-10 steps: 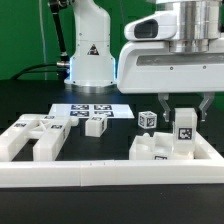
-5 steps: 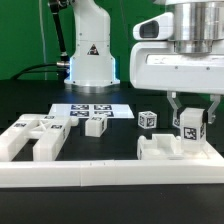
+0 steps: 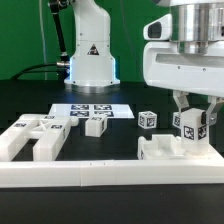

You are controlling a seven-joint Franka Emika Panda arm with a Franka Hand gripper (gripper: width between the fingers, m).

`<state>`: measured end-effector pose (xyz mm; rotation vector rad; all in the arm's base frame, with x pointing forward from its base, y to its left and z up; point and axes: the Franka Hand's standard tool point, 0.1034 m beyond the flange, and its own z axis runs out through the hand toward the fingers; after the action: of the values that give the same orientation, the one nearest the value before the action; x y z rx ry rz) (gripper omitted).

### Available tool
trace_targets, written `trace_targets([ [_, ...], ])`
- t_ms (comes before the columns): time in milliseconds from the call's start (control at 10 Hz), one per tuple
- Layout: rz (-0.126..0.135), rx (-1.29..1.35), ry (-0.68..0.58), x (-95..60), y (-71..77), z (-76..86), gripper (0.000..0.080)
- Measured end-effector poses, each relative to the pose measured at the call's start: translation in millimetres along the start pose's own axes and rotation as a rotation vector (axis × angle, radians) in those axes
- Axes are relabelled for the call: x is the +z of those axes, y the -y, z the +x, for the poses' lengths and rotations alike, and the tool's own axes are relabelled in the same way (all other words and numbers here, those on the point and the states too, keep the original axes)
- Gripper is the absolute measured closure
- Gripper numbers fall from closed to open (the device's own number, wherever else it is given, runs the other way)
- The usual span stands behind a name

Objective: Assemble chair

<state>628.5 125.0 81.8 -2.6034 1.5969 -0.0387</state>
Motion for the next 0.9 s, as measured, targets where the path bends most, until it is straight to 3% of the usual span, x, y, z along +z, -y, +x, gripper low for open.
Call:
trace_targets([
  [200,0.004,0.151,0.014,1.2,0.6,-2.9,0.0508],
  [400,0.034,0.199,0.025,1.3,4.4,0.8,0.0508],
  [700,0.035,0.210,0.031,1.6,5.0,-1.9,0.0508],
  [900,0.037,0.137,0.031,1.0,5.5,-2.7,0.0225],
])
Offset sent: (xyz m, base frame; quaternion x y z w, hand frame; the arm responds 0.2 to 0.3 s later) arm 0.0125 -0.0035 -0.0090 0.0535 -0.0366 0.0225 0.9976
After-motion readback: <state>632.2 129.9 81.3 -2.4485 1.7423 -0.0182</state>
